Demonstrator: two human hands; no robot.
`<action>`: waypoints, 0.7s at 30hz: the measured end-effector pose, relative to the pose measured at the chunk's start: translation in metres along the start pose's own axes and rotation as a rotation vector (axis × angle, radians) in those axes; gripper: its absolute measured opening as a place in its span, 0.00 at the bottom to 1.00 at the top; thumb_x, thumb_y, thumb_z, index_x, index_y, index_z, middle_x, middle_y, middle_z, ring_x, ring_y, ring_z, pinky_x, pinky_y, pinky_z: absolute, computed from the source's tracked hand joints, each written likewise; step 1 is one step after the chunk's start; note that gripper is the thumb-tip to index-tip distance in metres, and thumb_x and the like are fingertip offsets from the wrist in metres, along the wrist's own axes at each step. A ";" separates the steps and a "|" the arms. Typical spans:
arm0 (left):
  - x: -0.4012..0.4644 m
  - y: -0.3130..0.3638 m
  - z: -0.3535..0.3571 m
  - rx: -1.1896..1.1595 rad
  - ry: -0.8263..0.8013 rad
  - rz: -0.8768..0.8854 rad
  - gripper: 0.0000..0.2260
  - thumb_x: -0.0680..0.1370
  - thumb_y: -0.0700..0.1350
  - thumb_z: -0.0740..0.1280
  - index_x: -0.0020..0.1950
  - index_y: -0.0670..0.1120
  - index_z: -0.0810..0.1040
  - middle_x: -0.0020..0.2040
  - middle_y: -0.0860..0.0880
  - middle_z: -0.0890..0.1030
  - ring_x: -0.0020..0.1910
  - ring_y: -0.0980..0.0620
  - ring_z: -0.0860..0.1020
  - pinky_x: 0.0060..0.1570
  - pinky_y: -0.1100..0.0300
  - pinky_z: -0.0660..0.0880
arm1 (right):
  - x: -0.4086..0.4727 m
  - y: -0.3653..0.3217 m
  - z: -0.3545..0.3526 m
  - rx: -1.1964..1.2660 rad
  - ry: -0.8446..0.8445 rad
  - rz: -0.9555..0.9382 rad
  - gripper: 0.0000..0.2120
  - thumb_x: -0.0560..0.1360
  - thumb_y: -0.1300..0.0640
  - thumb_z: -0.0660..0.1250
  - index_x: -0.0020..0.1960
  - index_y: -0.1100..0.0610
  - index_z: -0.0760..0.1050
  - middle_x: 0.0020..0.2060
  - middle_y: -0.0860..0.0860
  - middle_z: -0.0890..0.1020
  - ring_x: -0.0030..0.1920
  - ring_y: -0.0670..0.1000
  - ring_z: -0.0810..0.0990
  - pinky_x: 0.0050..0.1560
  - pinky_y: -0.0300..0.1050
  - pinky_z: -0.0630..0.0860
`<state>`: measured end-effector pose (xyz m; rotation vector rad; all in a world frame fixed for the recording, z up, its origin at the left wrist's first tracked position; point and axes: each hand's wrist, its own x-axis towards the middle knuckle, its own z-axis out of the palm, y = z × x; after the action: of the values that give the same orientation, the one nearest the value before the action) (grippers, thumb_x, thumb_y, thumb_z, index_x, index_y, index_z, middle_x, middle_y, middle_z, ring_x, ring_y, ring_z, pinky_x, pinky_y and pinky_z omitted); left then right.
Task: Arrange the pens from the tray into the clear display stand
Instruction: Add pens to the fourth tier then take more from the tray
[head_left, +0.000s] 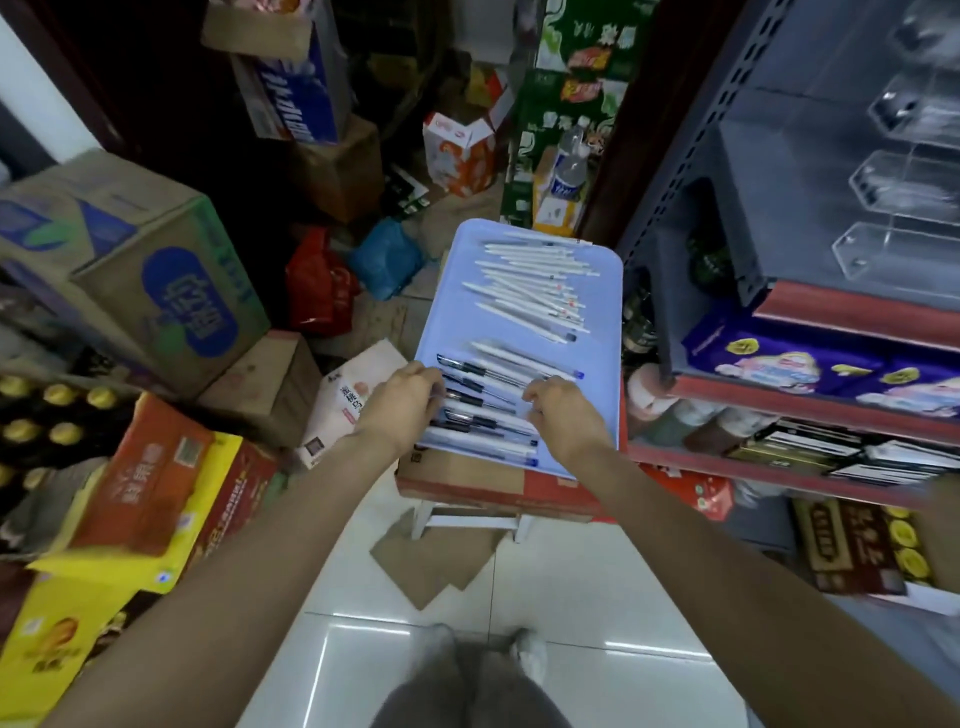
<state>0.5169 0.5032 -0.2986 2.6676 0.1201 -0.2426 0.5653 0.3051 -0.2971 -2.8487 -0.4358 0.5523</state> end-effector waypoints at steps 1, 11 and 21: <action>0.003 0.000 0.000 0.001 0.005 -0.003 0.08 0.78 0.40 0.62 0.55 0.42 0.76 0.55 0.42 0.74 0.54 0.41 0.75 0.53 0.51 0.72 | 0.002 -0.002 -0.001 -0.028 0.000 0.010 0.14 0.79 0.63 0.60 0.64 0.59 0.71 0.60 0.58 0.74 0.59 0.57 0.74 0.53 0.53 0.77; 0.024 -0.006 0.006 -0.007 0.012 -0.048 0.05 0.77 0.40 0.65 0.51 0.44 0.78 0.51 0.44 0.77 0.51 0.42 0.75 0.52 0.53 0.70 | 0.003 -0.014 -0.001 -0.312 -0.053 -0.028 0.17 0.76 0.67 0.63 0.63 0.61 0.66 0.60 0.58 0.71 0.61 0.58 0.71 0.41 0.47 0.69; 0.021 -0.003 0.004 -0.355 0.215 -0.166 0.09 0.75 0.39 0.68 0.54 0.40 0.78 0.51 0.42 0.79 0.51 0.44 0.77 0.53 0.53 0.74 | -0.006 -0.015 -0.013 -0.123 -0.037 -0.009 0.05 0.79 0.65 0.59 0.52 0.61 0.71 0.52 0.59 0.74 0.51 0.59 0.76 0.39 0.46 0.67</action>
<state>0.5366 0.5050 -0.3072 2.3228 0.4139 0.0163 0.5612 0.3149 -0.2794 -2.9557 -0.5047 0.5967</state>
